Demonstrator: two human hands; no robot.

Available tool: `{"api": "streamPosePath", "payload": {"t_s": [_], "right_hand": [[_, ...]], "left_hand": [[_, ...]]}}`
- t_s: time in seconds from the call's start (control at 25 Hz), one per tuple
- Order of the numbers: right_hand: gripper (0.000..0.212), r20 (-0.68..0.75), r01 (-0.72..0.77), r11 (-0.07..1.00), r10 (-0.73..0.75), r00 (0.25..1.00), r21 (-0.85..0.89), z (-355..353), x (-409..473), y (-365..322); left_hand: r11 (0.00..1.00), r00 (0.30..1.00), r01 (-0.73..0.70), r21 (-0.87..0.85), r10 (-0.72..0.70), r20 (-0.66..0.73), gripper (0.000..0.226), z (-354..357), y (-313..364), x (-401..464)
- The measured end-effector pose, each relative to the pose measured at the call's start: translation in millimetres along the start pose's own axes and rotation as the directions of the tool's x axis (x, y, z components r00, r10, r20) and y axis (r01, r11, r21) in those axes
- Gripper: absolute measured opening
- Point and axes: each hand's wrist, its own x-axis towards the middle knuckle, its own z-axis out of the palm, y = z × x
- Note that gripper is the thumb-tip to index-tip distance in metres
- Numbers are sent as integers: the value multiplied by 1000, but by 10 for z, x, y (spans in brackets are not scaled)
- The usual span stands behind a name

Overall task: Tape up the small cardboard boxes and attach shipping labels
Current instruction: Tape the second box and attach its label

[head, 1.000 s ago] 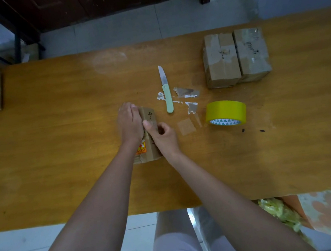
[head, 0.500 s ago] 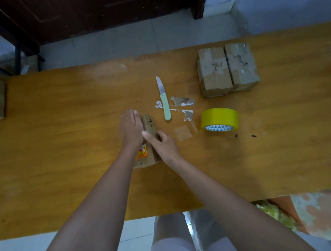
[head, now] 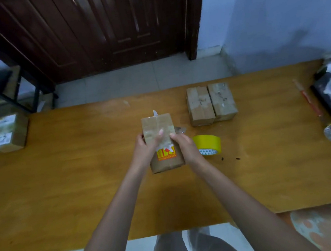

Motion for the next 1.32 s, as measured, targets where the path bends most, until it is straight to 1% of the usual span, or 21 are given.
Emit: {"api": "streamPosePath", "payload": {"t_s": [0.04, 0.12, 0.2, 0.24, 0.36, 0.48, 0.56, 0.64, 0.68, 0.76, 0.8, 0.88, 0.96, 1.04, 1.12, 1.16, 1.24, 1.32], "right_hand": [[31, -4, 29, 999, -29, 1000, -30, 3, -74, -89], [44, -59, 95, 977, -108, 992, -192, 3, -199, -231], [49, -104, 118, 909, -173, 979, -401, -39, -269, -346], [51, -110, 116, 874, -188, 976, -472, -68, -284, -396], [49, -102, 133, 817, -228, 968, -562, -128, -335, -519], [49, -108, 165, 741, -306, 946, -651, -103, -391, -534], [50, -127, 159, 731, -320, 939, -664, -73, -423, -530], [51, -139, 147, 764, -296, 945, -629, -49, -431, -528], [52, -143, 144, 791, -280, 949, -595, -34, -431, -542], [57, -136, 134, 828, -245, 960, -544, -1, -408, -611], [62, -124, 129, 824, -234, 964, -551, 16, -392, -659], [71, -125, 115, 795, -233, 964, -595, 52, -360, -727], [67, -147, 104, 759, -256, 955, -643, 92, -334, -753], [61, -158, 117, 671, -335, 929, -732, 160, -336, -752], [57, -168, 118, 570, -424, 890, -813, 228, -342, -761], [55, -177, 118, 548, -456, 872, -828, 245, -334, -774], [53, -192, 123, 553, -478, 857, -824, 261, -329, -780], [56, -194, 121, 606, -427, 883, -786, 268, -324, -781]], "left_hand": [[999, 999, -38, -6, 38, -16, 43, 72, 32, -89], [985, 985, -155, 72, 159, -62, 35, 177, 114, -187], [971, 969, -227, 79, 233, -84, 30, 237, 139, -239], [968, 964, -241, 62, 247, -102, 29, 257, 134, -258], [963, 954, -264, 55, 269, -130, 28, 305, 101, -301], [953, 949, -270, 136, 287, -133, 28, 286, 109, -308], [951, 950, -268, 156, 287, -120, 38, 253, 153, -312], [952, 951, -274, 138, 289, -108, 54, 202, 207, -292], [948, 948, -287, 134, 301, -104, 57, 172, 237, -271], [940, 938, -318, 124, 331, -99, 53, 128, 289, -238], [942, 940, -314, 115, 326, -100, 50, 108, 311, -234], [951, 949, -290, 105, 300, -95, 47, 73, 336, -234], [951, 951, -284, 124, 295, -88, 42, 40, 327, -203], [938, 943, -308, 161, 323, -77, 41, -6, 343, -191], [931, 937, -323, 167, 340, -78, 46, -29, 374, -210], [928, 934, -334, 164, 350, -79, 48, -31, 389, -217], [918, 926, -353, 181, 371, -75, 52, -31, 435, -218], [934, 941, -319, 162, 333, -62, 51, -60, 476, -183]]}}
